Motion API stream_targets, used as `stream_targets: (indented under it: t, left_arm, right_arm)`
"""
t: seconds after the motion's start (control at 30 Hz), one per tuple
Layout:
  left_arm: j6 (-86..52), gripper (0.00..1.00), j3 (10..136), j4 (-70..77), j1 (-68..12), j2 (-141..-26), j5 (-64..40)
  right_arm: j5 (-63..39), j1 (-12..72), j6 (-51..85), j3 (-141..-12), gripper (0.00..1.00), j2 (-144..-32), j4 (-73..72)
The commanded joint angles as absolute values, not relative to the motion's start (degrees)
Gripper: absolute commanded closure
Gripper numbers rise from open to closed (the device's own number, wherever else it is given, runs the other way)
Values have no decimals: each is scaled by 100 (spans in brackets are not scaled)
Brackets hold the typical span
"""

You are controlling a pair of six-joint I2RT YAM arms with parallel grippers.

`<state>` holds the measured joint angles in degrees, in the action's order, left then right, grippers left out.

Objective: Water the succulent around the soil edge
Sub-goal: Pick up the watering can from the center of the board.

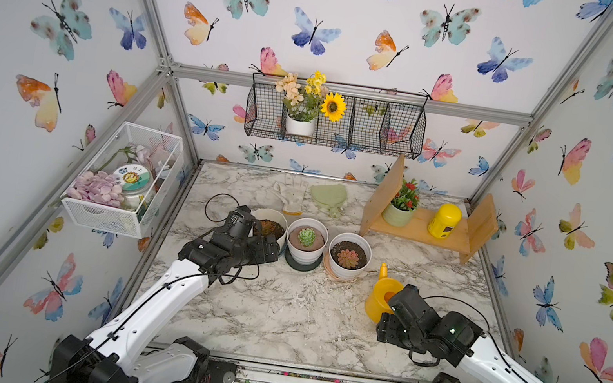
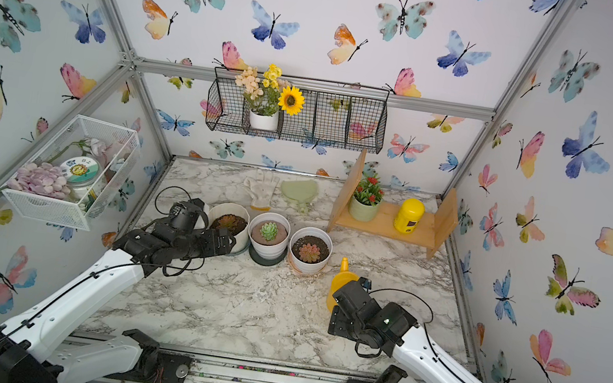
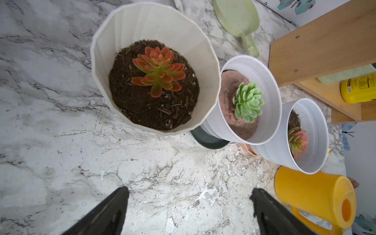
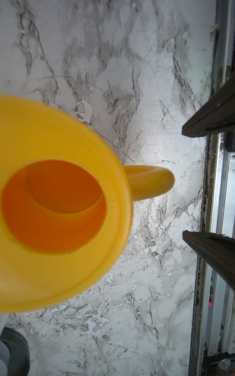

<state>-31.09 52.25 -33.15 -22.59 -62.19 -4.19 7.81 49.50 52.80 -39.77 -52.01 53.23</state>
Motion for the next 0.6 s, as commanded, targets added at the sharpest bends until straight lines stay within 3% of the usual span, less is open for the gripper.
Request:
stream_targets:
  t: [0.0,0.57]
  left_arm:
    - [-3011,1,5286,-3196,-2303,-6258,-467]
    - [-2970,2,5098,-3094,-2386,-6196,-512]
  right_arm:
    - [1132,4983,5086,-4034,22,-5212,5189]
    - [1597,4979,4954,-3737,31,-5418,4759]
